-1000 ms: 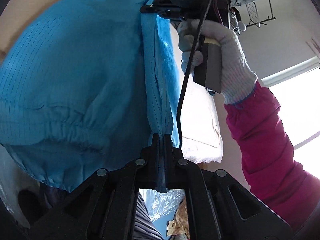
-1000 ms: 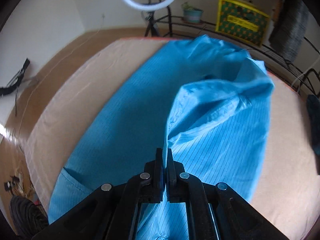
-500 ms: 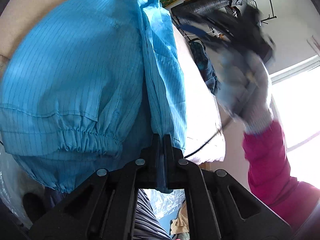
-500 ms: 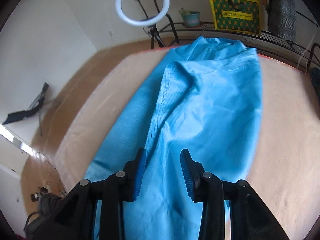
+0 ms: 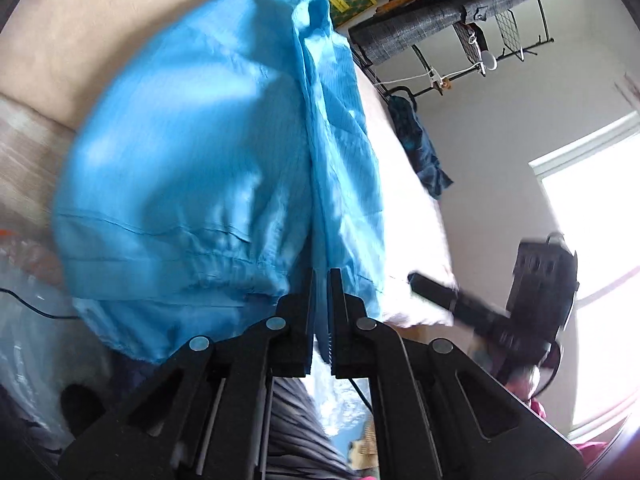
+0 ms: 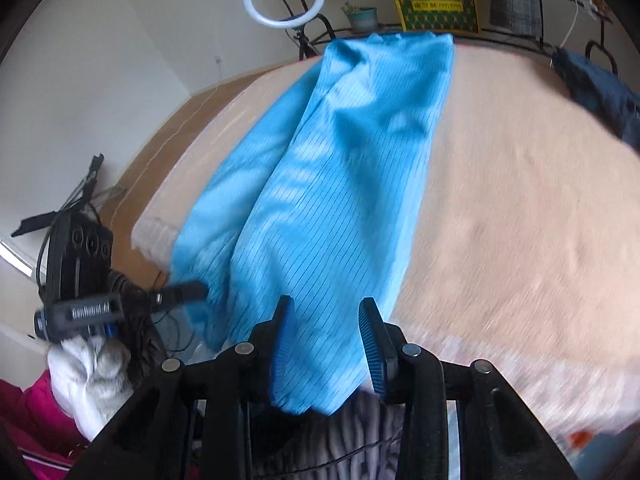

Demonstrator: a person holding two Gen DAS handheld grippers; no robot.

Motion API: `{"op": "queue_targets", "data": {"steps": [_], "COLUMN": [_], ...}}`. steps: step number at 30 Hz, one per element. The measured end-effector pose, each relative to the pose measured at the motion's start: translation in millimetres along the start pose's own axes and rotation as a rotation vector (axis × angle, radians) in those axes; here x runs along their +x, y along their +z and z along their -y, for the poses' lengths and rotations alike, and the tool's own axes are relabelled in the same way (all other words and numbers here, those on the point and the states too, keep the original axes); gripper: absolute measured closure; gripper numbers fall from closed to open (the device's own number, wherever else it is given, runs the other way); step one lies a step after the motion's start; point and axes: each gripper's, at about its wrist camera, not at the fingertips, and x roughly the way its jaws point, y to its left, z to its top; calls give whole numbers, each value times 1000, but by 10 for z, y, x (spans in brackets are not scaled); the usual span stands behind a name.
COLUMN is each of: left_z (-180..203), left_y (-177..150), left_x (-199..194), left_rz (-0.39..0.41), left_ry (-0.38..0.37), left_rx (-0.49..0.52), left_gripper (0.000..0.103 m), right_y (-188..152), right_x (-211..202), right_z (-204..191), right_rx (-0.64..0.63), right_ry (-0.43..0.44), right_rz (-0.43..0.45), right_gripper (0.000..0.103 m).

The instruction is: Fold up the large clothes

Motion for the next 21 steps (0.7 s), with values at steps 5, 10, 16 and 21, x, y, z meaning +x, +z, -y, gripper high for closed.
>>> {"op": "queue_targets", "data": {"steps": [5, 10, 16, 21], "left_z": [-82, -233, -350, -479], "left_y": [110, 235, 271, 326], "left_x": [-276, -441, -483, -518], "left_rz": [79, 135, 144, 134], "left_ry": [87, 133, 169, 211], "left_rx": [31, 14, 12, 8], "left_gripper": [102, 102, 102, 97], "right_y": [-106, -60, -26, -65], "right_x": [152, 526, 658, 124], "right_z": [-253, -339, -609, -287], "right_rx": [-64, -1, -61, -15], "right_ry": [-42, 27, 112, 46], "right_rz": [46, 15, -30, 71], "right_gripper": [67, 73, 73, 68]}}
